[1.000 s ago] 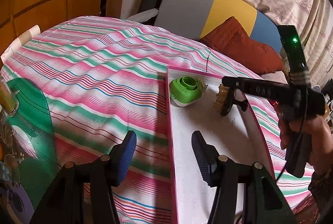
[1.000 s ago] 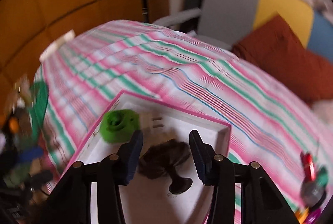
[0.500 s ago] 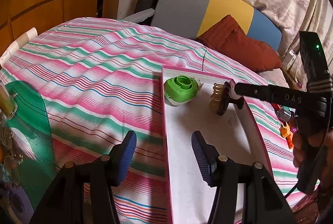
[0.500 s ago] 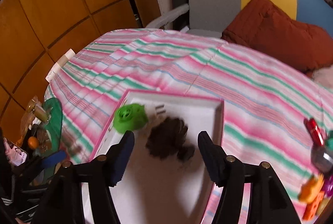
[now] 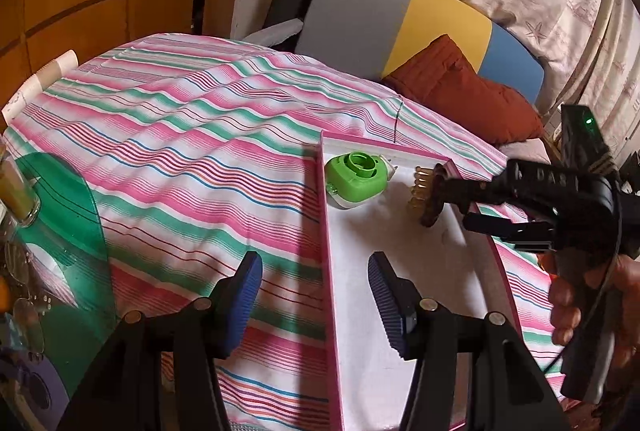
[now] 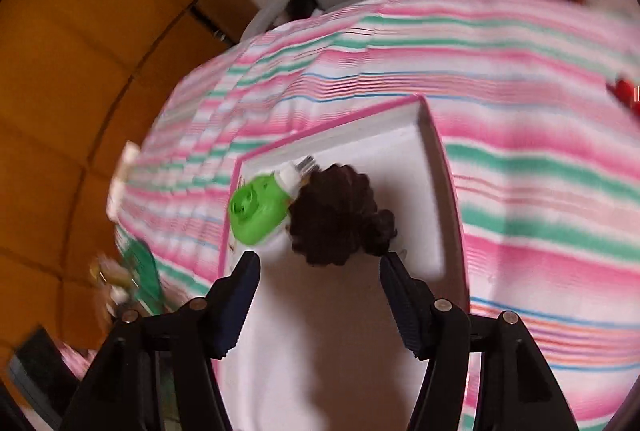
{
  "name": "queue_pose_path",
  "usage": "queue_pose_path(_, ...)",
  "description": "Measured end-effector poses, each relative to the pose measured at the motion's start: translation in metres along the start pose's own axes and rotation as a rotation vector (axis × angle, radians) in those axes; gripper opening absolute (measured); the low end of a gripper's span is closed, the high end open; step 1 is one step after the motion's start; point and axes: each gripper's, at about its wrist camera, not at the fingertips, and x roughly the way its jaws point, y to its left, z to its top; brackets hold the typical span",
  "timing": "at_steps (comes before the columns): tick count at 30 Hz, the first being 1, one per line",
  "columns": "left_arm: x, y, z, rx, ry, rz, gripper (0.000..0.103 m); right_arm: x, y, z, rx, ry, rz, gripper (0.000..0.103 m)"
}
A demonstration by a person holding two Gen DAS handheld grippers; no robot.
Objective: Organize rigid objects
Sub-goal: 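Lower the brush into the tray beside the green toy and open the right tool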
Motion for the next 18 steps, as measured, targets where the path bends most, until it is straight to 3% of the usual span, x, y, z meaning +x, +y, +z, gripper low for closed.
queue_pose_path(4,0.000,-0.002,-0.001,0.013,0.000,-0.001,0.056,0.005,-0.011,0.006,0.126,-0.036,0.074,0.054)
queue_pose_path(8,0.000,0.000,-0.003,0.009,0.005,0.000,0.056,0.006,-0.001,0.010,0.069,-0.093,0.028,0.050)
queue_pose_path(18,-0.001,-0.001,-0.004,0.009,0.004,0.000,0.056,0.023,-0.009,0.032,0.128,-0.106,-0.001,0.050)
